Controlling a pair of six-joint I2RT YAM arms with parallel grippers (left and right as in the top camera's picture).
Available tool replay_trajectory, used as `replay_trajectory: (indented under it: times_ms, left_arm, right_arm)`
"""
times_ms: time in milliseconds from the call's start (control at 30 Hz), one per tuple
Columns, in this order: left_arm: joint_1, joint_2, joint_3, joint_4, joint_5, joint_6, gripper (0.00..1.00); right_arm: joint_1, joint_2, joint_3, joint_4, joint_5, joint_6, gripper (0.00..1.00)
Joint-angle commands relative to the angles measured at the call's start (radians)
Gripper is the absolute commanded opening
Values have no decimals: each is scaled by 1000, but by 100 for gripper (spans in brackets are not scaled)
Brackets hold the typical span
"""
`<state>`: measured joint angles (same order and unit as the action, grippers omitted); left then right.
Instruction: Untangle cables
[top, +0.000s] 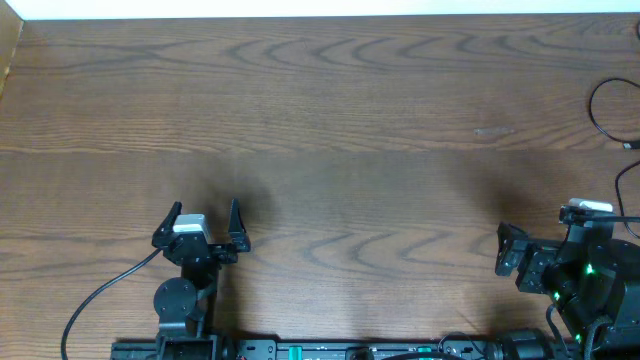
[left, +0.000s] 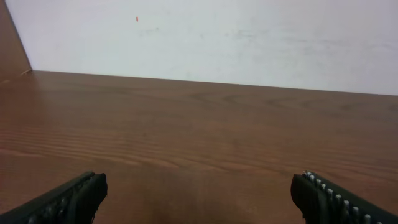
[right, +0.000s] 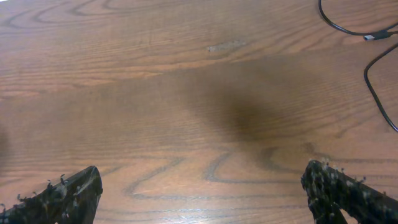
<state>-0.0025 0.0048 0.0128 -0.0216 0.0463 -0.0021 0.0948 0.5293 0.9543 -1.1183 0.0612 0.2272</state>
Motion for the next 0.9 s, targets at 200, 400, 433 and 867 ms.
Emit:
replay_trajectory:
  times_ms: [200, 400, 433, 867]
  left_arm:
    - [3, -4, -9, -50, -31, 8, 100]
    - [3, -4, -9, -49, -14, 8, 100]
    - [3, -4, -9, -49, -13, 8, 100]
    - [4, -1, -9, -48, -14, 8, 100]
  right_arm:
    - [7, 0, 10, -1, 11, 8, 99]
    - [7, 0, 10, -1, 11, 8, 99]
    - [7, 0, 10, -1, 11, 8, 99]
    - [7, 0, 10, -1, 11, 8, 99]
